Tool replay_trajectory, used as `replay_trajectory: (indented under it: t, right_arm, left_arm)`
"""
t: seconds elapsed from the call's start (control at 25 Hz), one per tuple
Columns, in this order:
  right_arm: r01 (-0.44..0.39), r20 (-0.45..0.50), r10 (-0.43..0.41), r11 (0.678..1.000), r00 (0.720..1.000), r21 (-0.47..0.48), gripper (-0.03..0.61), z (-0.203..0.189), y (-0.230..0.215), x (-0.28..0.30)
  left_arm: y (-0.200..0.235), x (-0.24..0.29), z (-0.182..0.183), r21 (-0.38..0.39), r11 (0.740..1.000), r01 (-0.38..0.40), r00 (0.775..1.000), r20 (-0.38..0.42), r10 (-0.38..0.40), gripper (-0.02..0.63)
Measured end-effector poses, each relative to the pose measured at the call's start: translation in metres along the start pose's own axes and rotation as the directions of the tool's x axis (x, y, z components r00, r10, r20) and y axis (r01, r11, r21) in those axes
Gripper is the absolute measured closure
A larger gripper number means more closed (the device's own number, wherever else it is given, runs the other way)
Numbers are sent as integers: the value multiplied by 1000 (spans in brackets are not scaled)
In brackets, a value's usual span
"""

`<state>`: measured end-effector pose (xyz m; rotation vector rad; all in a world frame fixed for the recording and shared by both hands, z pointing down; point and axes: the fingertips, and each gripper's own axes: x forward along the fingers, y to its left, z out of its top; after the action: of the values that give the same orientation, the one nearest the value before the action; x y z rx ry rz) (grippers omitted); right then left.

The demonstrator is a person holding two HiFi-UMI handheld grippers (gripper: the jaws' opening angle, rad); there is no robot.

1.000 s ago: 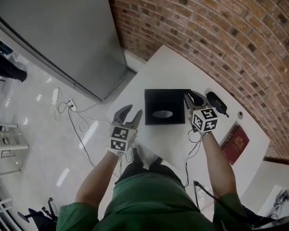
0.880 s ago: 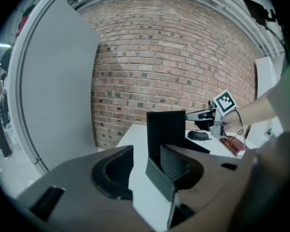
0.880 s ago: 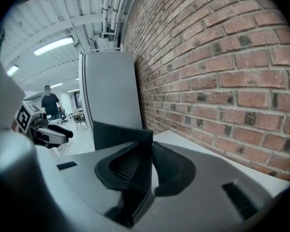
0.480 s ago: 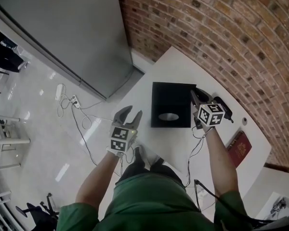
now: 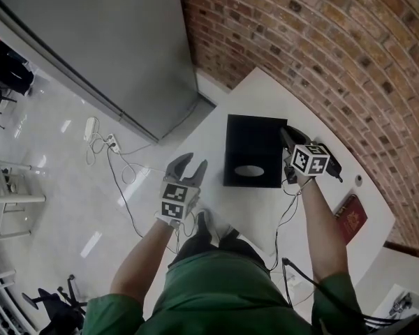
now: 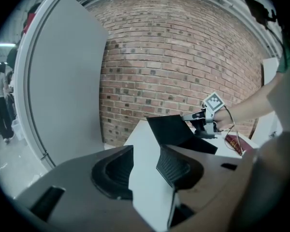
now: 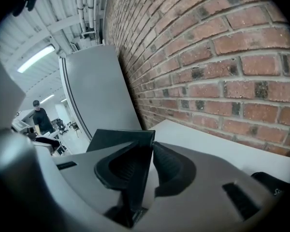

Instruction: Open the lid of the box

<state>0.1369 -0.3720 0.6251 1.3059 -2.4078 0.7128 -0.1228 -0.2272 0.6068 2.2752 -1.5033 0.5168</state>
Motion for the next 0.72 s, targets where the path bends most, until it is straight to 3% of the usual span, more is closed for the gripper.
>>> replay_trajectory:
  t: [0.2,0.44,0.72]
  right_arm:
    - [9,-52,-10,1000,999,-14,483,-9,-7,11]
    - [-4,-162,-19,990,987,-141,482,-36,-3,17]
    - [15,-115,-34,987,993,-161,485,-26,1,3]
  left_arm:
    - [3,-1,-4,-8,1000,-7,1000,-10,7,445]
    - [6,-2,-6,-15,1000,-15,1000,-15,15,445]
    - [6,2,-1,-14,1000,-11,1000,-7,11,445]
